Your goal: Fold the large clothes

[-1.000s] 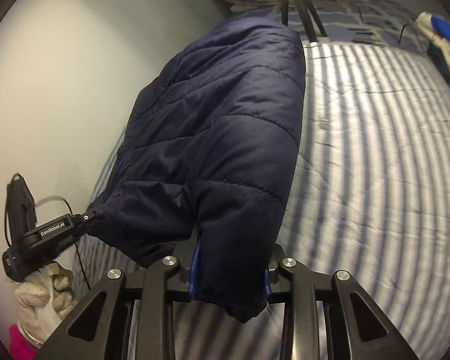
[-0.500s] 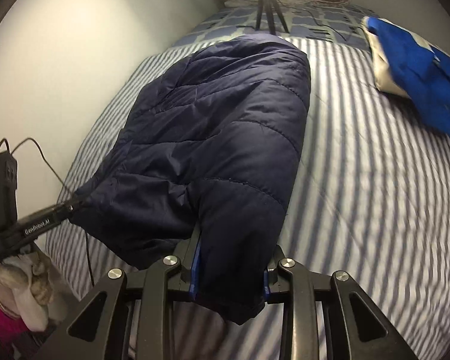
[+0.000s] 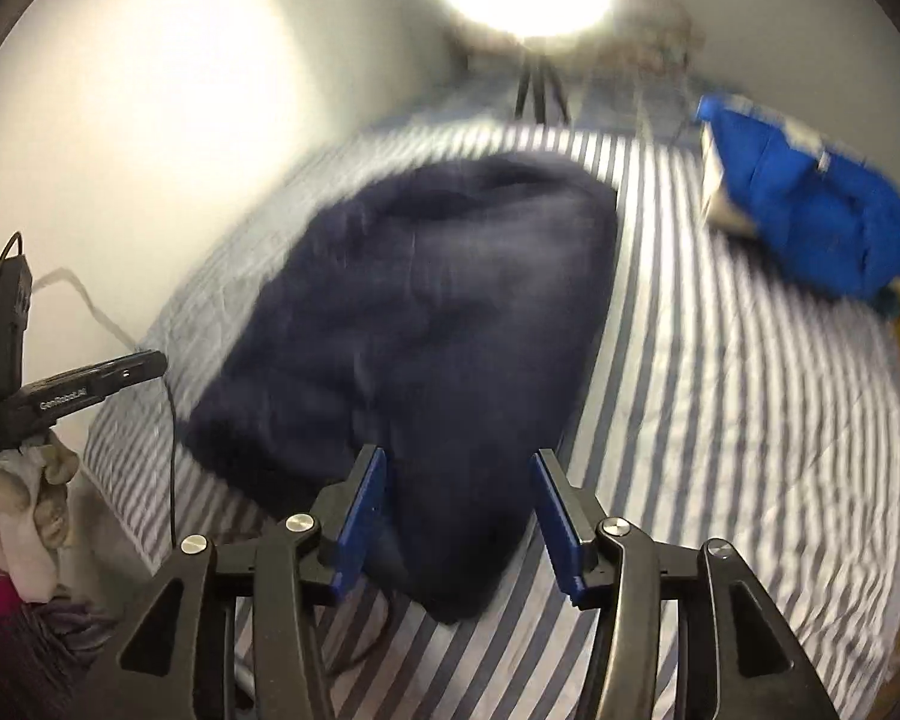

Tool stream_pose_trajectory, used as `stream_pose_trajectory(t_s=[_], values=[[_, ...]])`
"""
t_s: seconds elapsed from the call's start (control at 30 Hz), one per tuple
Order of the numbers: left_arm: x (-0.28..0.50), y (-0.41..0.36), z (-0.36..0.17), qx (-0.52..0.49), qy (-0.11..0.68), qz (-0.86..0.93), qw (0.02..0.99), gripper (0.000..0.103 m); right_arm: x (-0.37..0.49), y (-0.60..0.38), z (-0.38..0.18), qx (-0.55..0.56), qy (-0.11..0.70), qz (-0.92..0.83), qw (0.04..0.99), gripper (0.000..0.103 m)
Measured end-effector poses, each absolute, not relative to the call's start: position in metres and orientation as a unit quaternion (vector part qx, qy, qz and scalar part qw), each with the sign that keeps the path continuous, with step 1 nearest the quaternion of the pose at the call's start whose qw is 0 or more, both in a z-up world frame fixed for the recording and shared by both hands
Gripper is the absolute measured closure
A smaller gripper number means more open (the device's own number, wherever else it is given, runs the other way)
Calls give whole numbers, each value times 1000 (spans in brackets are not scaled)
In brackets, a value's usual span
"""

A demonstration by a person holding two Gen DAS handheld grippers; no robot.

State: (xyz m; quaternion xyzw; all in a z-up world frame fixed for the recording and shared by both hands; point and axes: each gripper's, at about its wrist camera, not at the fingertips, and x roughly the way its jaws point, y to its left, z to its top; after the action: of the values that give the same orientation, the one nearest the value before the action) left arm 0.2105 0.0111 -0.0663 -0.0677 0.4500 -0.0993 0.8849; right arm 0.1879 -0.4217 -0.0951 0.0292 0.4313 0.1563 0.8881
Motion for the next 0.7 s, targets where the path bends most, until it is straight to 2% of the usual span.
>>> stream_pose_trajectory(t_s=[0.2, 0.27, 0.53, 0.7], values=[[251, -12, -63, -71, 434, -122, 890, 88, 218, -422, -90, 27, 377, 148, 914, 54], [264, -19, -75, -76, 443, -122, 885, 88, 242, -414, -101, 33, 384, 150, 910, 58], [319, -46, -125, -62, 489, -113, 863, 88, 336, -390, -145, 64, 416, 132, 897, 58], [341, -45, -163, -70, 518, -110, 845, 88, 371, -361, -176, 26, 445, 143, 884, 58]])
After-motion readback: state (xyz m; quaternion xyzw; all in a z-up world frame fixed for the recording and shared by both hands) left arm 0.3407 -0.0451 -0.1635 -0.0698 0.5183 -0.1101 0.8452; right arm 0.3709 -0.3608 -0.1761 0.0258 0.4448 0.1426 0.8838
